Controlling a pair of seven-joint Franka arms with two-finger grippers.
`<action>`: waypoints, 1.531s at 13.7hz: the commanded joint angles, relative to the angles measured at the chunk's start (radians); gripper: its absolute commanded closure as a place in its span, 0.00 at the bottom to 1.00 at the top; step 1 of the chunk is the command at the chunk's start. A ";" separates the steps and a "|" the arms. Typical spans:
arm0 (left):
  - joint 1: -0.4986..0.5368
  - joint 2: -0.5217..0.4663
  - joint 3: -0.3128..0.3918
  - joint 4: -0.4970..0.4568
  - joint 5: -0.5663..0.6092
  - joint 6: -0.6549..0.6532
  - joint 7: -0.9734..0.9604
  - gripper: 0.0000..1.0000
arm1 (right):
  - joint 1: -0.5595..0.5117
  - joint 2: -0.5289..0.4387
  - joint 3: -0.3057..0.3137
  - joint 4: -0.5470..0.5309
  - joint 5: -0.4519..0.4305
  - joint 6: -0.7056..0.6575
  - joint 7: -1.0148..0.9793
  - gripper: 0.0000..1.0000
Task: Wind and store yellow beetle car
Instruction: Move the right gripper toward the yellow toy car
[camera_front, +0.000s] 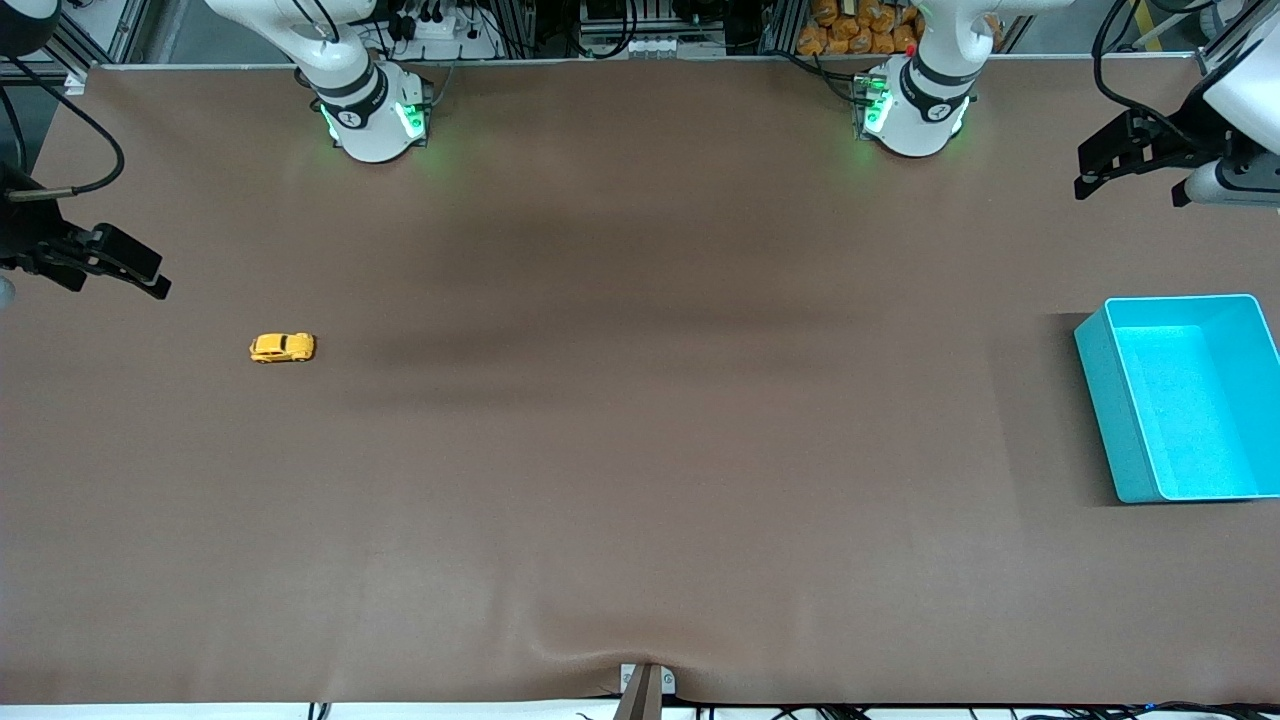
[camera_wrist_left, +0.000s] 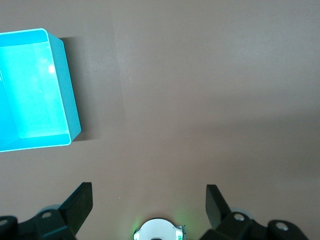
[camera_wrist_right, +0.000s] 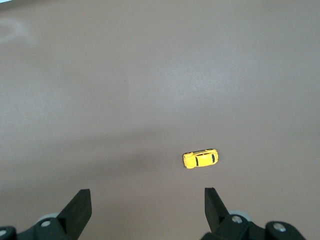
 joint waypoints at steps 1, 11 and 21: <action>0.003 0.009 0.004 0.026 0.013 -0.011 0.017 0.00 | 0.019 -0.007 -0.010 -0.003 -0.008 -0.007 0.016 0.00; 0.027 0.041 0.005 0.027 0.016 0.016 -0.006 0.00 | 0.031 0.010 -0.007 -0.008 -0.016 -0.021 0.001 0.00; 0.032 0.041 0.004 0.027 0.015 0.026 -0.006 0.00 | 0.060 0.062 -0.005 -0.063 -0.078 -0.019 -0.442 0.00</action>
